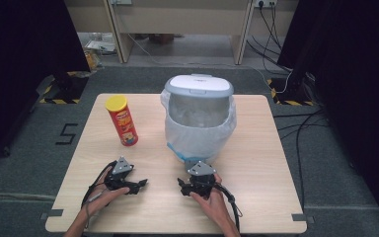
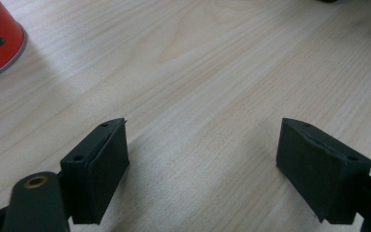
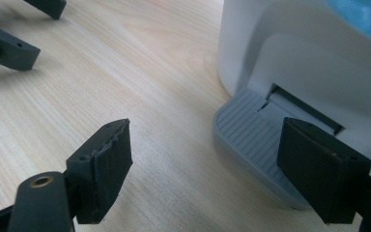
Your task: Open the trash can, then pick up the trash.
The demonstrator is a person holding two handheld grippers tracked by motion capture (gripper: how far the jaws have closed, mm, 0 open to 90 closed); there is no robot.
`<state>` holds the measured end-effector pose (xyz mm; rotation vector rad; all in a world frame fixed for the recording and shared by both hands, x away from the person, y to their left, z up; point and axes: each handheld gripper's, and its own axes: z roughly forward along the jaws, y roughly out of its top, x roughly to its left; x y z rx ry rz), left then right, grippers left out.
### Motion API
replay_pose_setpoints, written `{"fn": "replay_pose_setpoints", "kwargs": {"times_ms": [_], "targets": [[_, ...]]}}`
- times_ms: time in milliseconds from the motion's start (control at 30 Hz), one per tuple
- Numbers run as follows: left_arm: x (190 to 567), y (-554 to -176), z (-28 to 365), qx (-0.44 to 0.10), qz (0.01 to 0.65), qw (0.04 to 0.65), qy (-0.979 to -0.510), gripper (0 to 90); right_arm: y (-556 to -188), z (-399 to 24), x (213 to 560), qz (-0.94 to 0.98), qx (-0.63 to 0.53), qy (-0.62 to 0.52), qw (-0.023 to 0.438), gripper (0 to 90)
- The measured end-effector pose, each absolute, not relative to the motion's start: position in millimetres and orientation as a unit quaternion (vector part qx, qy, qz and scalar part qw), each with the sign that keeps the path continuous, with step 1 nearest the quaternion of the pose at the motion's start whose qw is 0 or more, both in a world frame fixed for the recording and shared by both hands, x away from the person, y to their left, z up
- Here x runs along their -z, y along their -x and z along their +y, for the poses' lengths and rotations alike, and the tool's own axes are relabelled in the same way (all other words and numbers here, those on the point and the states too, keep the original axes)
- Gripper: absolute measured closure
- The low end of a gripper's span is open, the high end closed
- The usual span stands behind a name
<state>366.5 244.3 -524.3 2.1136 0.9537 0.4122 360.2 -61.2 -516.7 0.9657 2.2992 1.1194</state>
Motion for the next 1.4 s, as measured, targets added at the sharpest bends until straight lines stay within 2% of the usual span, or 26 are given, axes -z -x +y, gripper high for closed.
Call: {"fn": "replay_pose_setpoints", "kwargs": {"times_ms": [233, 1000, 1400], "targets": [[524.3, -366.6, 244.2, -0.162, 0.374, 0.383, -0.829, 17.9, -363.3, -60.4, 517.4, 0.83, -0.391, -0.349, 0.19, 19.8], [524.0, -368.5, 246.6, -0.156, 0.369, 0.387, -0.831, 17.9, -362.2, -57.6, 517.6, 0.836, -0.379, -0.342, 0.199, 18.6], [514.4, -376.8, 272.1, -0.236, 0.416, 0.411, -0.777, 15.1, -362.3, -57.4, 517.6, 0.838, -0.378, -0.34, 0.2, 18.3]]}}
